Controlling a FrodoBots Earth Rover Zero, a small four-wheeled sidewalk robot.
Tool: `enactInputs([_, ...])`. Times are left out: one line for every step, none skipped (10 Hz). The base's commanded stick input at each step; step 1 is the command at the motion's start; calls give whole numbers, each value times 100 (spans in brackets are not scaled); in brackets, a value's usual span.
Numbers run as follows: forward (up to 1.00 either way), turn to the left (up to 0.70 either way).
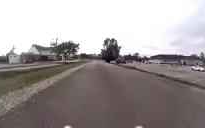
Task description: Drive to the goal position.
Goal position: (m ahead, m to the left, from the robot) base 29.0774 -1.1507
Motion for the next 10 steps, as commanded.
enactInputs([70, 0])
enactInputs([70, 0])
enactInputs([70, 0])
enactInputs([70, 0])
enactInputs([70, 0])
enactInputs([70, 0])
enactInputs([70, 0])
enactInputs([70, 0])
enactInputs([70, 0])
enactInputs([70, 0])
